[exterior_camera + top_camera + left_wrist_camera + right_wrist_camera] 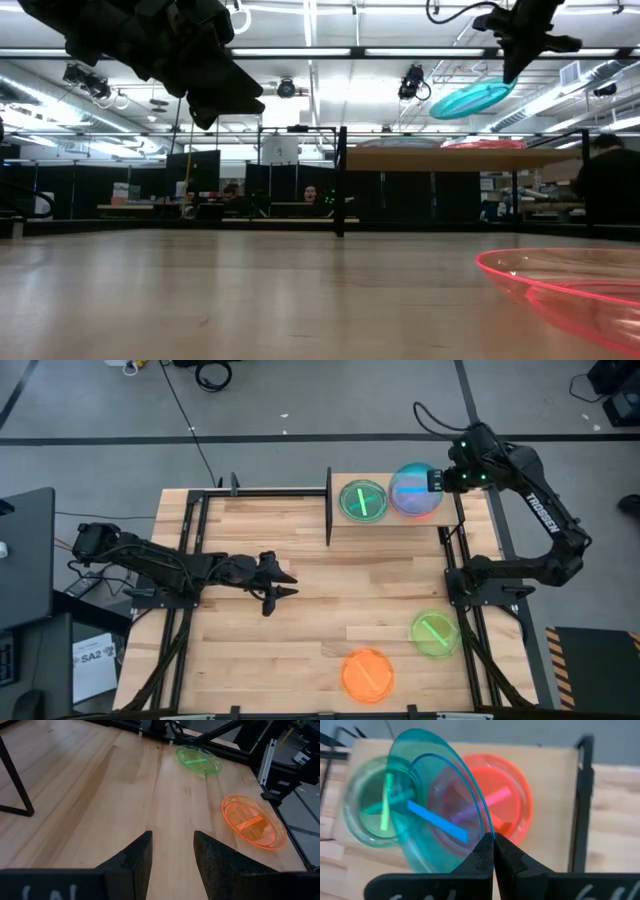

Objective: Place and stack plates onto a shelf
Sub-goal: Stack the blue plate on top of the orange plate on the shelf

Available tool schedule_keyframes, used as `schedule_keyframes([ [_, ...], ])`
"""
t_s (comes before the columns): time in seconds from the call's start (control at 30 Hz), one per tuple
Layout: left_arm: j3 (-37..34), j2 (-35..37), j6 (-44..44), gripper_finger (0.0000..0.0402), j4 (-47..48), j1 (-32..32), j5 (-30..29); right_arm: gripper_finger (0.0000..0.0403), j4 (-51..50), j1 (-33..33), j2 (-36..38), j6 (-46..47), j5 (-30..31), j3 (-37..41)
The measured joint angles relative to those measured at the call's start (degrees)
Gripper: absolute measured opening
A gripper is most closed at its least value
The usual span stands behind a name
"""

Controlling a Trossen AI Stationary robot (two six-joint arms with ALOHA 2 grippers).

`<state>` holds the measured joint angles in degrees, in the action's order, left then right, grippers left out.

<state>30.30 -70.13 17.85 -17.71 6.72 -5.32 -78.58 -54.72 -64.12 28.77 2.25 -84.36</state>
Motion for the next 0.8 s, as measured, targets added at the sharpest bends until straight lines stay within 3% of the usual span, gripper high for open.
schedule_keyframes([
  [0.33, 0.0, 0.0, 0.0, 0.0151, 0.0, 0.0, 0.0, 0.0007, -2.3, 3.0, 0.9, 11.2, 8.6, 0.0],
  [0.6, 0.0, 0.0, 0.0, 0.0151, 0.0, 0.0, 0.0, 0.0007, -2.2, 3.0, 1.0, 14.5, 8.7, 0.6],
  [0.8, 0.0, 0.0, 0.0, 0.0151, 0.0, 0.0, 0.0, 0.0007, -1.4, 3.0, 2.1, 16.5, 8.7, 8.1],
])
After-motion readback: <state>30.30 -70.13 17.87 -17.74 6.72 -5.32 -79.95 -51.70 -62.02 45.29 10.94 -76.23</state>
